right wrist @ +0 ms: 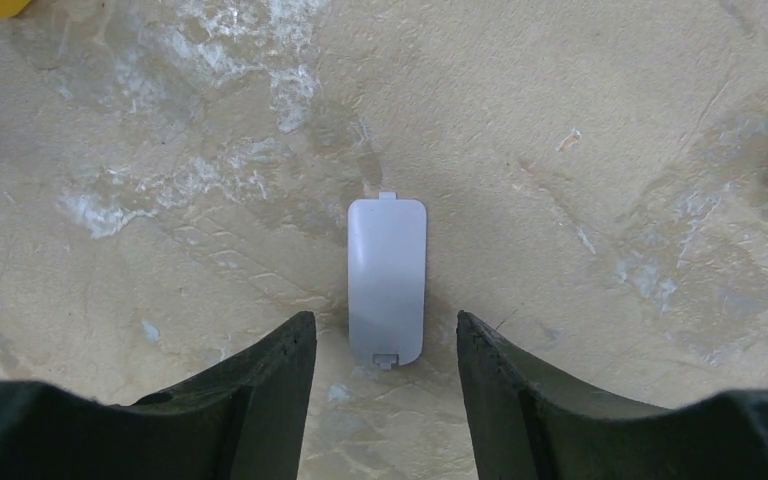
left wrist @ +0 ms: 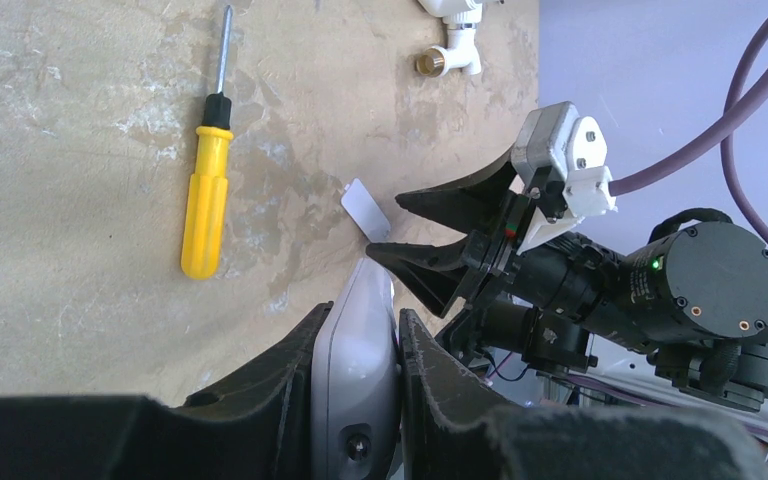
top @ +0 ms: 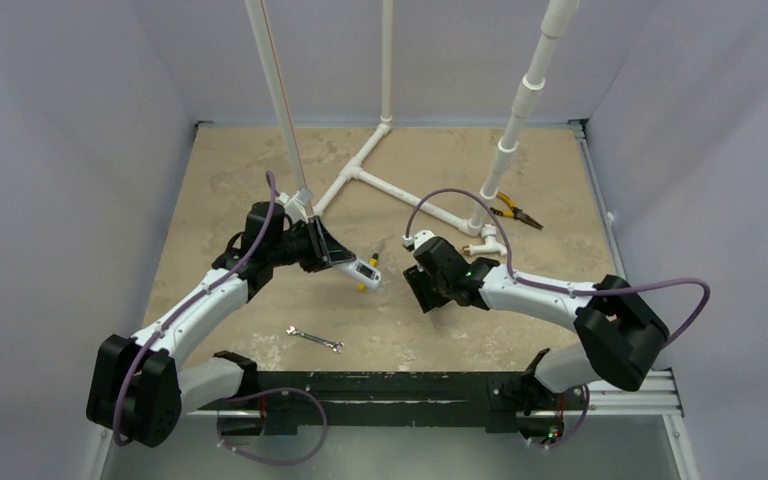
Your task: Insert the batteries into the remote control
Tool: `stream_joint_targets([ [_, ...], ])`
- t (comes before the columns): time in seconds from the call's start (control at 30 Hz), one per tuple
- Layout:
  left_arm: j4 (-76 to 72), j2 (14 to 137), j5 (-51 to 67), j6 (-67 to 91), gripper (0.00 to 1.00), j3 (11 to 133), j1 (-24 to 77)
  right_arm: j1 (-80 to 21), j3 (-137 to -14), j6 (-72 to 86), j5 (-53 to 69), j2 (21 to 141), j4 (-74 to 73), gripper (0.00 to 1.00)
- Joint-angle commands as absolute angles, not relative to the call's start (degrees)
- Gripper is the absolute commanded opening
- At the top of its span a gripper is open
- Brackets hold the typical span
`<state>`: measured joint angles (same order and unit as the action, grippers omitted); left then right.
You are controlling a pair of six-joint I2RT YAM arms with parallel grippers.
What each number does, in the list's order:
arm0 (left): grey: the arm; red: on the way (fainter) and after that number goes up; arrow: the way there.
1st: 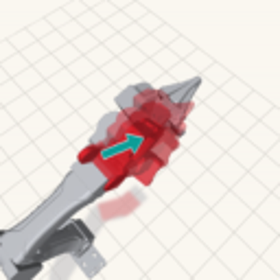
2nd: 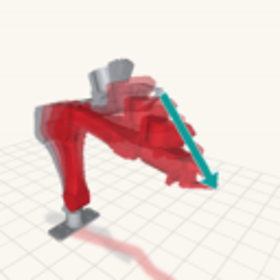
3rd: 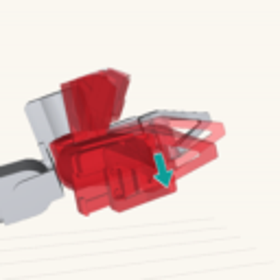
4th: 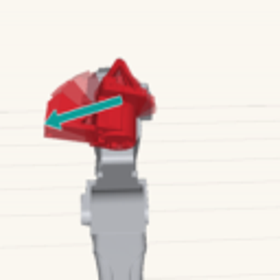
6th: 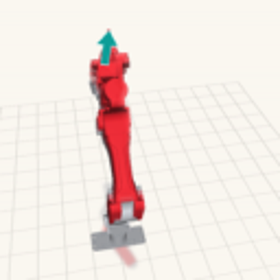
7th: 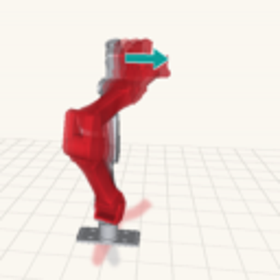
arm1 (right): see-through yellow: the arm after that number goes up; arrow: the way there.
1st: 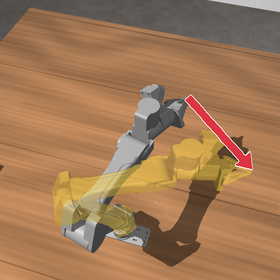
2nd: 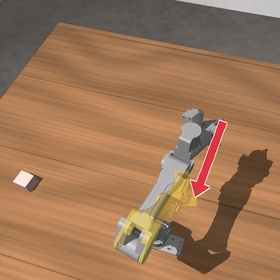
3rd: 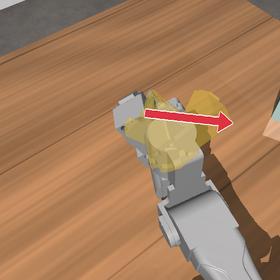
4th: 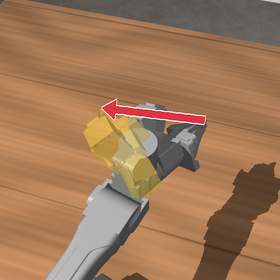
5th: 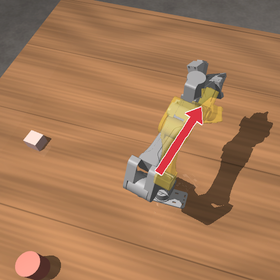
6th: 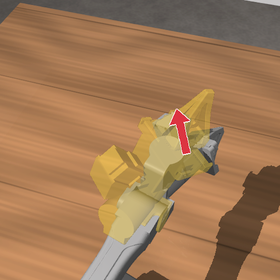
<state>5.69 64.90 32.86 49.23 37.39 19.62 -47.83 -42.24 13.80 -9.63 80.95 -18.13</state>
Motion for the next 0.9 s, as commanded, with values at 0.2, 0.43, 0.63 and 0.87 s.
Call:
stream_joint_targets([
  [0.2, 3.6, 64.3, 34.3, 48.9, 0.00, 37.4, 19.4, -48.0, -44.5, 13.1, -8.5, 83.8, -17.7, 0.43],
  [0.43, 3.6, 64.7, 34.5, 48.8, 0.00, 37.5, 19.4, -48.0, -45.2, 13.9, -8.3, 85.4, -18.6, 0.41],
  [0.63, 3.5, 64.7, 34.5, 48.8, 0.00, 37.5, 19.4, -48.0, -45.0, 14.3, -7.7, 85.4, -19.0, 0.38],
  [0.87, 3.3, 64.9, 34.7, 48.8, 0.00, 37.5, 19.4, -47.9, -45.5, 15.4, -9.4, 85.4, -20.5, 0.38],
])
